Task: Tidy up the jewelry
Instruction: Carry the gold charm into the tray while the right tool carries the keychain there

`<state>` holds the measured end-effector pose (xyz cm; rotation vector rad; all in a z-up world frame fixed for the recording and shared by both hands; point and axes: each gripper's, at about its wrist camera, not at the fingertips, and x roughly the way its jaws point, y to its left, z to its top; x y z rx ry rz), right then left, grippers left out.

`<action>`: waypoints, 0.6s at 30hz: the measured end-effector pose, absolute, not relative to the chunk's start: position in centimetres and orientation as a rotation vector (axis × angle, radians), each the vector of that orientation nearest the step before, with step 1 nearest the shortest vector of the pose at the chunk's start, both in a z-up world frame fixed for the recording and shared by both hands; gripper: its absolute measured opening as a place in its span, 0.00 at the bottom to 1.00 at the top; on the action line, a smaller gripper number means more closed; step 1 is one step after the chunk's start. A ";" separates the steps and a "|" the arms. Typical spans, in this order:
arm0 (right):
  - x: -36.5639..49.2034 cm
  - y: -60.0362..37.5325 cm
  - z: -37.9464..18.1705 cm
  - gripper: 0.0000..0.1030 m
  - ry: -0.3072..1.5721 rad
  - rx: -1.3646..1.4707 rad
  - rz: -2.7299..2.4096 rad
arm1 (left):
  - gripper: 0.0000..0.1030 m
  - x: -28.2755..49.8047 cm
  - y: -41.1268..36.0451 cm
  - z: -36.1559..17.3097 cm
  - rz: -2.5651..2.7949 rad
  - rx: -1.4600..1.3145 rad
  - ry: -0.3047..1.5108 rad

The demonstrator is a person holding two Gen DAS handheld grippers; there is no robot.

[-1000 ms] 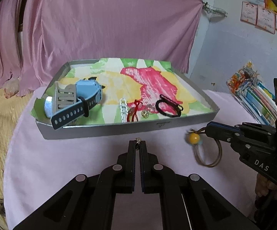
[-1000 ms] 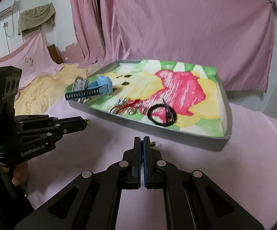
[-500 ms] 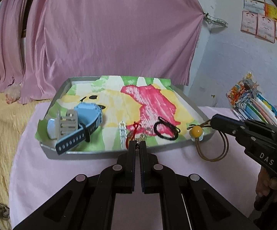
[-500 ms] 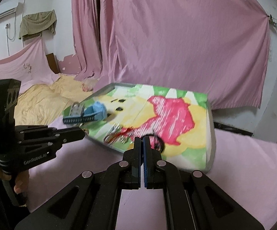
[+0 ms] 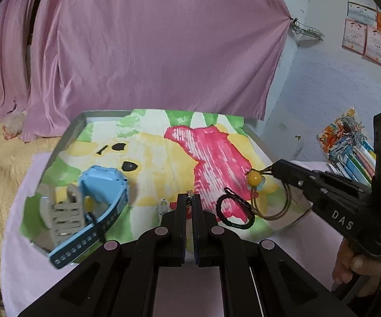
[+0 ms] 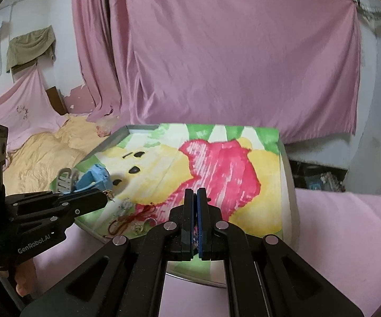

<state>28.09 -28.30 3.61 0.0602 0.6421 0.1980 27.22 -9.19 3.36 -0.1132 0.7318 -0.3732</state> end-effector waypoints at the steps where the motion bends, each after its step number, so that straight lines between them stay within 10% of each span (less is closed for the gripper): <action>1: 28.2 -28.3 3.3 0.02 0.652 0.064 0.196 | 0.04 27.6 -9.4 3.0 -0.371 -0.114 0.748; 18: 29.4 -28.8 -0.1 0.03 0.751 0.116 0.191 | 0.04 29.2 -9.8 0.6 -0.337 -0.104 0.845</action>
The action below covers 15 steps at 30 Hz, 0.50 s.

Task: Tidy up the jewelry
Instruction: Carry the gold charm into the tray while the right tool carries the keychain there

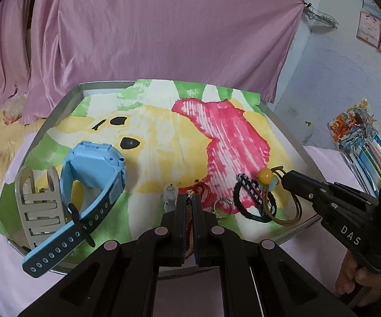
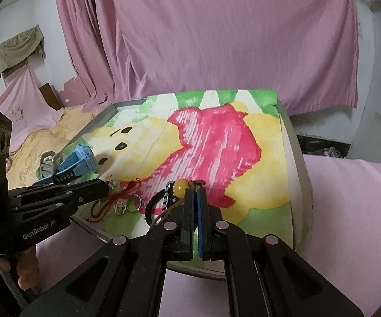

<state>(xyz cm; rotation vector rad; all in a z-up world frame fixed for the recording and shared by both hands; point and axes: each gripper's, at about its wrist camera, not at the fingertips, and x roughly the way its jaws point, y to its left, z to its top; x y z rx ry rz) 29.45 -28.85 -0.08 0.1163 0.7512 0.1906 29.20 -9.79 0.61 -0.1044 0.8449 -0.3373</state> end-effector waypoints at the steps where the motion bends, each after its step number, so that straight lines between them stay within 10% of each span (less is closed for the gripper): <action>1: 29.5 -28.8 -0.2 0.03 0.754 0.117 0.191 | 0.04 29.2 -9.8 0.6 -0.336 -0.105 0.846; 15: 29.9 -28.8 -1.0 0.17 0.788 0.128 0.169 | 0.14 29.4 -9.7 0.2 -0.332 -0.102 0.861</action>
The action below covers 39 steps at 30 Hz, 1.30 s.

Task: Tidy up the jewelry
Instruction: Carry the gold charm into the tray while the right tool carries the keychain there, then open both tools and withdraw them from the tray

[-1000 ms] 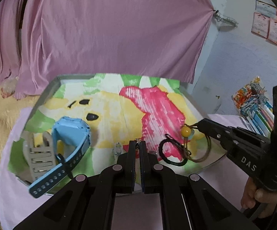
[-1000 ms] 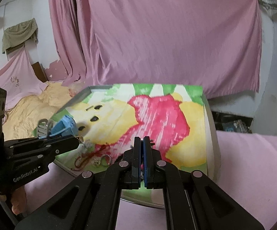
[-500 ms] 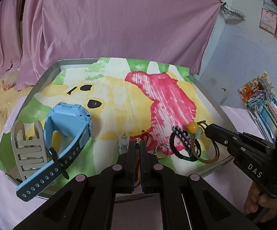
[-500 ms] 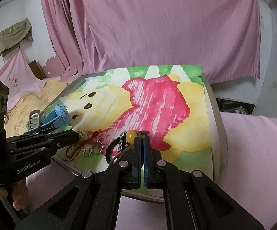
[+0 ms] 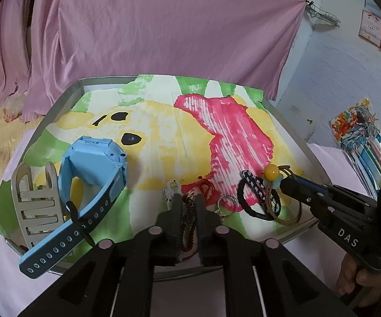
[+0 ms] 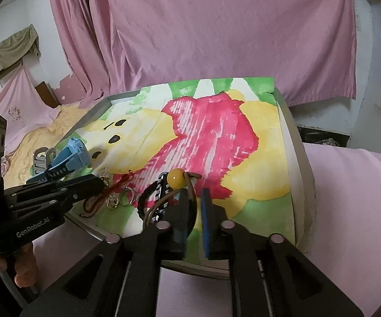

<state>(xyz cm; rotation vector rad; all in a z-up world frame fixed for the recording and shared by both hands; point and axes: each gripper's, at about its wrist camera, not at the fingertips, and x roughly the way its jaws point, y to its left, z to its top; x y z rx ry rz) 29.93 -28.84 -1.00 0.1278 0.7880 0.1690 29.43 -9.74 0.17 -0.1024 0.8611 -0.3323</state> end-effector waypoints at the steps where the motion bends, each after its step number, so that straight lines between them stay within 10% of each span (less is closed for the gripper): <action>1: 29.8 -28.9 -1.0 0.21 0.786 0.130 0.167 | 0.16 29.4 -9.7 0.1 -0.334 -0.106 0.859; 10: 29.0 -29.5 -0.6 0.34 0.739 0.135 0.122 | 0.32 29.2 -9.5 0.6 -0.337 -0.116 0.825; 14: 28.7 -29.8 -0.2 0.35 0.709 0.136 0.105 | 0.57 28.7 -9.0 1.2 -0.332 -0.142 0.785; 25: 26.6 -30.7 1.2 0.77 0.578 0.153 0.053 | 0.88 26.9 -8.5 2.8 -0.258 -0.114 0.661; 39: 24.2 -30.6 2.5 0.92 0.452 0.120 0.016 | 0.95 24.3 -6.5 4.1 -0.180 -0.147 0.516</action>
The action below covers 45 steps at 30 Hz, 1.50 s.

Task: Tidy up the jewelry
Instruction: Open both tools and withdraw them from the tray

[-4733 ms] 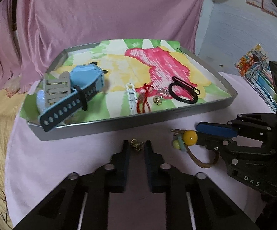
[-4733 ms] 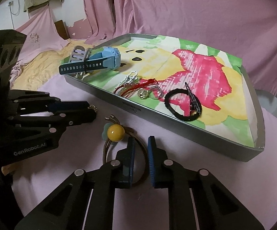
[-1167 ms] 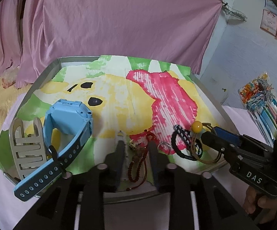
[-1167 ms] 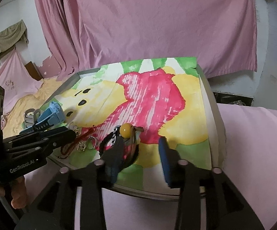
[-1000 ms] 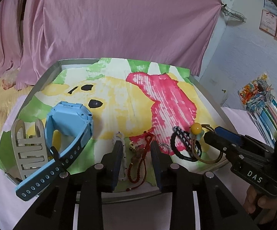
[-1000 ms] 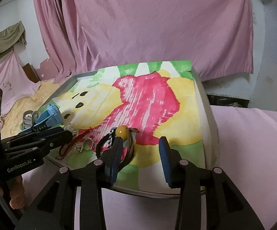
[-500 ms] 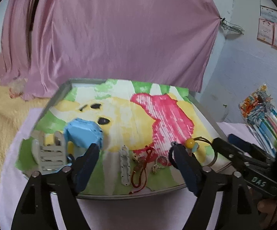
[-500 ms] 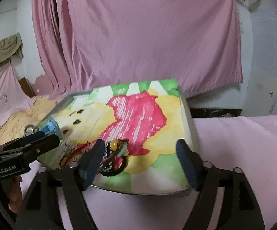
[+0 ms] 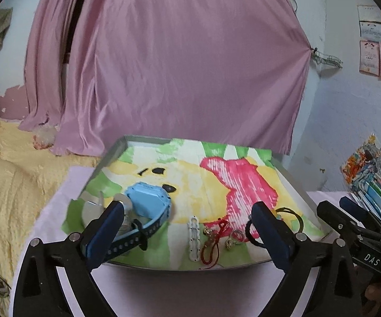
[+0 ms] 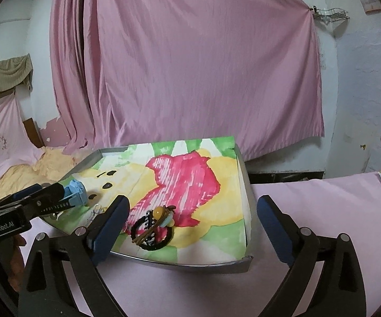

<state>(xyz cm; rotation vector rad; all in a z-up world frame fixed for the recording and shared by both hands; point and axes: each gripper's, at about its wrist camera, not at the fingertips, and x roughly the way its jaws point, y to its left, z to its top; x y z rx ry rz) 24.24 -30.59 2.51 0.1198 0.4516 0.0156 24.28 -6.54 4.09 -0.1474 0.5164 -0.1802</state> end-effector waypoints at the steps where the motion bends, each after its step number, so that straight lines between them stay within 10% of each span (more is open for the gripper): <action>1: 24.1 -30.6 2.6 0.92 0.446 0.118 0.013 | 0.95 24.0 -6.5 4.2 -0.178 -0.144 0.505; 45: 13.1 -28.0 4.6 0.93 0.303 0.068 0.032 | 0.99 12.3 -3.6 5.3 -0.104 -0.096 0.351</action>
